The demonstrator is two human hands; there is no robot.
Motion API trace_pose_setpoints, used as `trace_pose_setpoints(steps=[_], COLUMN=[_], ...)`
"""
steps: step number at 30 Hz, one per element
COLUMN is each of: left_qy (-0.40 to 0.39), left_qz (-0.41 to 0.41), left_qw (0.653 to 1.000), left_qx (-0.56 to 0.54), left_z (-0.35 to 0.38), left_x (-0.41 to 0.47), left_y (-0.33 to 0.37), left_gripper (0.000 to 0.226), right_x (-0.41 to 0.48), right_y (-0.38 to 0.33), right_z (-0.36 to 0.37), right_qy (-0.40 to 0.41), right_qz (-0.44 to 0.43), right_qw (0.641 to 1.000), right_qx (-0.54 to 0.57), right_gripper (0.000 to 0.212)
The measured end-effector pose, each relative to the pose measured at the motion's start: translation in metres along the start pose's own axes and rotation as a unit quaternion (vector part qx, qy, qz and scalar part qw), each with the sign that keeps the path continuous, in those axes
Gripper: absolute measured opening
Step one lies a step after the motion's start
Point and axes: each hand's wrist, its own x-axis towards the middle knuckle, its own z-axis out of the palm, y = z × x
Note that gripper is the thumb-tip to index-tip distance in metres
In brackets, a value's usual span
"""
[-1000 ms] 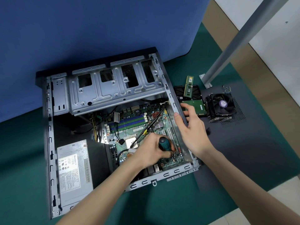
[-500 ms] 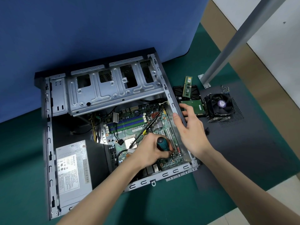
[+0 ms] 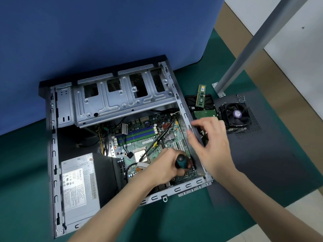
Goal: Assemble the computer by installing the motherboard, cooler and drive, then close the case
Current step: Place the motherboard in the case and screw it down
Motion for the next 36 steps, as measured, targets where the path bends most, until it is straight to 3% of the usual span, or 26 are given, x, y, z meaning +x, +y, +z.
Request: trace_pose_setpoints(steps=[3,6,8,11,13,17,22,28,33,36], left_qy=[-0.007,-0.003,0.009,0.026,0.037,0.026,0.034,0.040,0.038,0.051], left_qz=[-0.009,-0.022,-0.031,-0.012,-0.003,0.007,-0.001,0.006,-0.004,0.002], left_qw=[0.998,0.995,0.995,0.998,0.999,0.999,0.998,0.999,0.999,0.998], left_qx=[0.060,0.100,0.098,0.050,0.023,0.035,0.057,0.005,-0.023,-0.037], left_z=[0.004,0.006,0.008,0.010,0.009,0.008,0.011,0.014,0.014,0.016], left_x=[0.003,0.004,0.003,-0.001,-0.002,-0.004,-0.008,-0.008,-0.011,-0.011], left_y=[0.005,0.006,0.007,0.013,0.016,0.016,0.017,0.023,0.022,0.022], left_gripper=[0.016,0.027,0.033,0.036,0.020,0.009,0.037,0.010,0.041,0.023], right_x=[-0.018,-0.028,-0.027,-0.026,-0.028,-0.032,-0.024,-0.022,-0.016,-0.020], right_y=[-0.008,-0.013,-0.018,-0.024,-0.027,-0.024,-0.030,-0.033,-0.036,-0.033], right_z=[-0.017,-0.027,-0.028,-0.029,-0.028,-0.023,-0.025,-0.020,-0.029,-0.025], right_qy=[-0.077,-0.214,-0.254,-0.240,-0.230,-0.237,-0.315,-0.298,-0.337,-0.340], right_qz=[-0.115,-0.153,-0.173,-0.184,-0.174,-0.081,-0.046,0.000,-0.012,-0.002], right_qw=[0.989,0.953,0.930,0.924,0.926,0.938,0.919,0.912,0.909,0.908], right_qx=[-0.045,-0.147,-0.202,-0.234,-0.242,-0.239,-0.233,-0.280,-0.246,-0.246], right_gripper=[0.020,0.021,0.016,0.016,0.020,0.029,0.019,0.028,0.024,0.021])
